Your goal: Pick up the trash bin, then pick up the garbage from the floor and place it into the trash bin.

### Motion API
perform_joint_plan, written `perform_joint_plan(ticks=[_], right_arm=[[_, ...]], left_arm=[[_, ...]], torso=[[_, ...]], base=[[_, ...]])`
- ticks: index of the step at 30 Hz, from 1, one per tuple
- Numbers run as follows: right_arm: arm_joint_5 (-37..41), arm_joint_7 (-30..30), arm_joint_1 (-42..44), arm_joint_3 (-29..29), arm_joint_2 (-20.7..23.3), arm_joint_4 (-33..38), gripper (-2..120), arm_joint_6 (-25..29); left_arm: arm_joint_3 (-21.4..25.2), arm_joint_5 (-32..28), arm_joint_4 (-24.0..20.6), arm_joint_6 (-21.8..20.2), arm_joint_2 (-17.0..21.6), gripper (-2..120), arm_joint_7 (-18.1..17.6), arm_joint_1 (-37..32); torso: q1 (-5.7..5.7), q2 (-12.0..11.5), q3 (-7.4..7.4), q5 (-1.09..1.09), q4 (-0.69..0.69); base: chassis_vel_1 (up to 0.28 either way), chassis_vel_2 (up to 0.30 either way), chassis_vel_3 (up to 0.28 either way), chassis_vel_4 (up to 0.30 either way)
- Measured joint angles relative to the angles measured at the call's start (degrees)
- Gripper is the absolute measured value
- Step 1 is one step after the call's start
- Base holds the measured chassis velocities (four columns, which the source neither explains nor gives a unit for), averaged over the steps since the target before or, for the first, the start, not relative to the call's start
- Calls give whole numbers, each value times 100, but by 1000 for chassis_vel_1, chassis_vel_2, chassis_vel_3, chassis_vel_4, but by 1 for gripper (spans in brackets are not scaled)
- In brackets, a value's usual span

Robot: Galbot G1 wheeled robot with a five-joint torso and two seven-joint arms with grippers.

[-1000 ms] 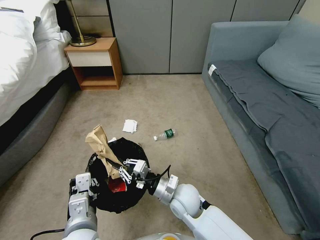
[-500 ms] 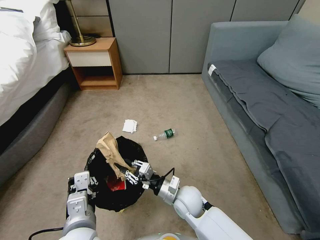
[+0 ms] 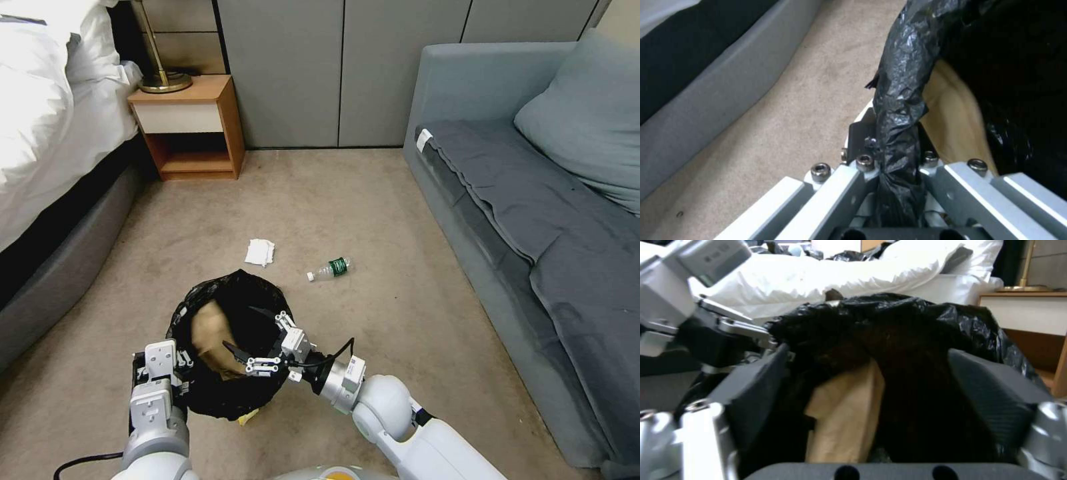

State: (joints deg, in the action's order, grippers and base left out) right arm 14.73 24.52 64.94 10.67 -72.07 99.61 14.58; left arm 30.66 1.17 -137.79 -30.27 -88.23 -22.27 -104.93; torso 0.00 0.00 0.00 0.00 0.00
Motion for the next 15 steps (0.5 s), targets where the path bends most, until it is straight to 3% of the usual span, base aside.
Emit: perform_joint_plan(ticks=[2,12,15], right_arm=[[-60,54,44,-32,57,110,99,32],[-99,26,136,-243,161,533,100,103],[-95,-423,329,-547,258,1298,100,101]], left_arm=[[8,0,16,-8,2,0,0,16],[-7,2,15,-26,-2,0,-2,9],[70,-4,69,-24,33,0,-2,11]], torso=[[0,0,0,0,-1],[0,0,0,1,0],[0,0,0,0,1]], base=[[0,0,0,0],[0,0,0,0],[0,0,0,0]])
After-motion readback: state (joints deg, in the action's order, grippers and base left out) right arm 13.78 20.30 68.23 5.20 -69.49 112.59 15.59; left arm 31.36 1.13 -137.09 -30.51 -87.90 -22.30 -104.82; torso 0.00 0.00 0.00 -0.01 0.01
